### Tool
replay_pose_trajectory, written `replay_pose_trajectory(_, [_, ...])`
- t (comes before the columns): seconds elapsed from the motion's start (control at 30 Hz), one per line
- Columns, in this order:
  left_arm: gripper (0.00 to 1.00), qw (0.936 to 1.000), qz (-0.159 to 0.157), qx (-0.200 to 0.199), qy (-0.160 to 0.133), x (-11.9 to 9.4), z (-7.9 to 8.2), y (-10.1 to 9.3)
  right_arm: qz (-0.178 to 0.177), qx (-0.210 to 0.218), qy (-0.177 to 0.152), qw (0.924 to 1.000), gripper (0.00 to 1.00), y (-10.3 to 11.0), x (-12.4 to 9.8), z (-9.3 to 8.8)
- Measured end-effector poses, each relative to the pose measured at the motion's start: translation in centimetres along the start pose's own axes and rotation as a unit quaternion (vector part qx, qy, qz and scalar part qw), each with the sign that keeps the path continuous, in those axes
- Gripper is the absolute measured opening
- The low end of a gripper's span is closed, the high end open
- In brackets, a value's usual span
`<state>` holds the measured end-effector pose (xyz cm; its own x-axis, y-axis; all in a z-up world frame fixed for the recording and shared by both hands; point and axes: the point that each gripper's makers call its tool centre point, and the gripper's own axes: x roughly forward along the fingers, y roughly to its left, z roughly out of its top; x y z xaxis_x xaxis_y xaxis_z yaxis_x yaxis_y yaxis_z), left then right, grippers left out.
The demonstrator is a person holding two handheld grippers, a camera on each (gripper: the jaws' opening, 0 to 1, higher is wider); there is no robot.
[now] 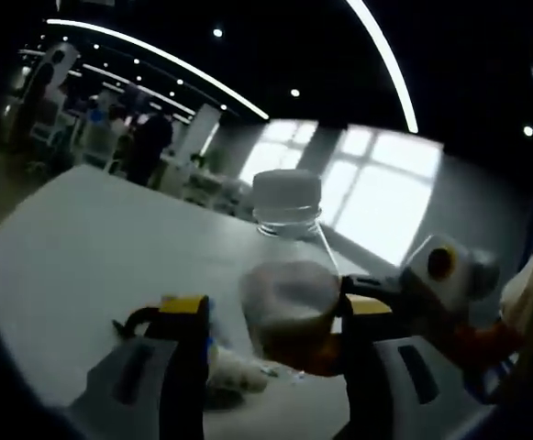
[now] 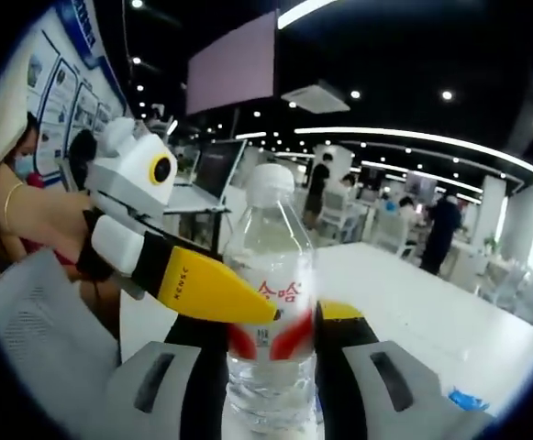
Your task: Arrange the tabletop items into an orderly group along one side of the table until the central work area is clear of visible clutter.
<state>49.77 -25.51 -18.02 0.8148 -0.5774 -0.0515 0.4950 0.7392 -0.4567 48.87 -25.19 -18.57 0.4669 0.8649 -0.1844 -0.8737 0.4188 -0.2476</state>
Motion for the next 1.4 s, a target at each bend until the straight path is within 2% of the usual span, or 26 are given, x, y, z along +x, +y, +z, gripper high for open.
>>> replay_pose_trajectory(0.13, [0.46,0.9998,-0.018,-0.002,-0.002,-0.1,0.3,-0.7,0.003,-0.008,-0.009,0.9999,0.35,0.6,-0.1,0.5])
replay_pose_trajectory(0.3, [0.41,0.9995,-0.032,-0.006,0.002,-0.2,0.4,-1.3,-0.001,-0.016,-0.012,0.9998,0.35,0.7,-0.1,0.9])
replay_pose_trajectory(0.57, [0.39,0.9991,-0.043,-0.003,-0.003,-0.2,0.5,-1.8,-0.007,-0.022,-0.012,0.9997,0.36,0.7,-0.4,1.1])
replay_pose_trajectory(0.7, [0.38,0.9989,-0.042,0.018,-0.002,-0.2,0.6,-2.0,-0.01,-0.027,-0.011,0.9995,0.37,0.8,-0.4,1.1])
replay_pose_trajectory(0.83, [0.37,0.9975,-0.042,0.054,0.016,-0.1,0.5,-2.3,-0.01,-0.036,-0.008,0.9993,0.38,0.8,-0.5,1.1])
replay_pose_trajectory(1.07, [0.37,0.9947,-0.083,0.055,0.024,-0.4,1.0,-2.4,0.01,-0.038,-0.02,0.999,0.39,0.8,-0.7,1.9])
replay_pose_trajectory(1.4, [0.36,0.9844,-0.136,0.101,0.046,-0.7,0.7,-3.4,0.05,-0.014,-0.018,0.9985,0.41,1.5,-1.0,1.7])
